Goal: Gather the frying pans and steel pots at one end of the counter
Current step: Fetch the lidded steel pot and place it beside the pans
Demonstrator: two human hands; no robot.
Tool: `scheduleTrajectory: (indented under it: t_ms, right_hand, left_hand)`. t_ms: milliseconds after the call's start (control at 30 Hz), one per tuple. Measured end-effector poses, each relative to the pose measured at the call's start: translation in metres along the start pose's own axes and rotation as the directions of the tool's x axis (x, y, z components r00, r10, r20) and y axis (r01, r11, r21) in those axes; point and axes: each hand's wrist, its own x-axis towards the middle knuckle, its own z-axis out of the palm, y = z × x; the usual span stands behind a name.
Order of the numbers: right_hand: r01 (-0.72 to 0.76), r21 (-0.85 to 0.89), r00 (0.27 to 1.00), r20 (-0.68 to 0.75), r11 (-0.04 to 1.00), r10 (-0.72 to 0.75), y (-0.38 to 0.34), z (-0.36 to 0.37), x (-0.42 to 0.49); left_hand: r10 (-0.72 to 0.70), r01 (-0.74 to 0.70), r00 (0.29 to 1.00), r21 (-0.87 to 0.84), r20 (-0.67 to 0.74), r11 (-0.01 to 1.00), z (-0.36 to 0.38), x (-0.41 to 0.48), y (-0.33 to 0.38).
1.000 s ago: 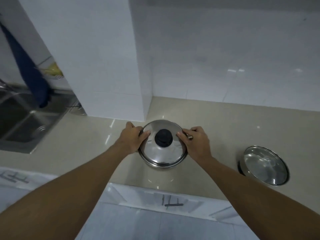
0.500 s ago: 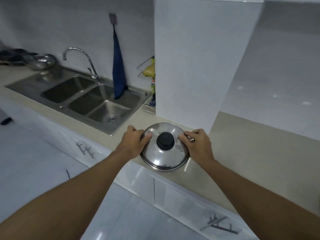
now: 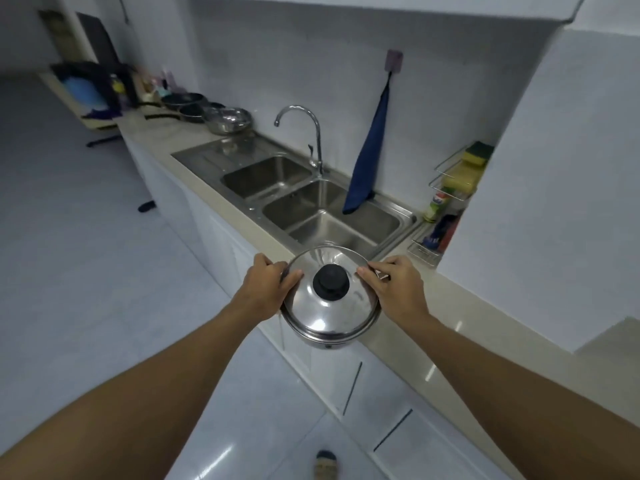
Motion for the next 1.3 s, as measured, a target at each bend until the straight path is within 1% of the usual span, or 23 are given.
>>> scheduleTrajectory:
  t_ms: [100,200,367,500,633,733,833,933,1133,1233,1300]
  right_hand:
    - [0.063,-0.003,0.997,0.052,0.998,-0.062,-0.021,0.043,0.039]
    - [0.112,0.043,0.99,0.077,0.993,-0.115,-0.04,0.088,0.083]
    - [0.101,0.105,0.978,0.174,0.989,-0.118,-0.074,0.159,0.157]
    - [0.165,0.118,0.958,0.216,0.979,-0.188,-0.106,0.214,0.211]
    - [0.186,0.167,0.926,0.3,0.968,-0.23,-0.135,0.263,0.248]
    - [0.215,0.165,0.913,0.315,0.963,-0.258,-0.158,0.303,0.276]
    - [0.222,0.165,0.914,0.309,0.961,-0.264,-0.183,0.345,0.301]
    - [0.241,0.159,0.921,0.272,0.957,-0.278,-0.21,0.387,0.324]
    - [0.189,0.18,0.938,0.259,0.965,-0.231,-0.272,0.466,0.37]
    - [0.193,0.183,0.947,0.221,0.964,-0.232,-0.301,0.5,0.392]
    - [0.19,0.165,0.945,0.237,0.968,-0.226,-0.318,0.521,0.407]
  left_hand:
    - [-0.067,0.067,0.997,-0.01,-0.027,0.998,-0.019,0.025,-0.037]
    - [-0.103,0.105,0.992,0.033,-0.067,0.994,-0.041,0.058,-0.073]
    - [-0.201,0.205,0.974,0.035,-0.104,0.978,-0.076,0.111,-0.128]
    - [-0.275,0.281,0.949,0.018,-0.151,0.96,-0.1,0.144,-0.169]
    - [-0.346,0.353,0.92,0.007,-0.183,0.936,-0.123,0.171,-0.211]
    - [-0.376,0.385,0.905,0.007,-0.198,0.923,-0.143,0.192,-0.245]
    - [-0.38,0.392,0.903,0.02,-0.198,0.92,-0.167,0.22,-0.284]
    - [-0.375,0.388,0.906,0.028,-0.193,0.921,-0.195,0.252,-0.325]
    - [-0.325,0.336,0.931,0.048,-0.166,0.941,-0.257,0.314,-0.409]
    - [-0.292,0.306,0.937,0.046,-0.191,0.951,-0.287,0.344,-0.445]
    - [-0.291,0.304,0.937,0.043,-0.192,0.952,-0.302,0.361,-0.468]
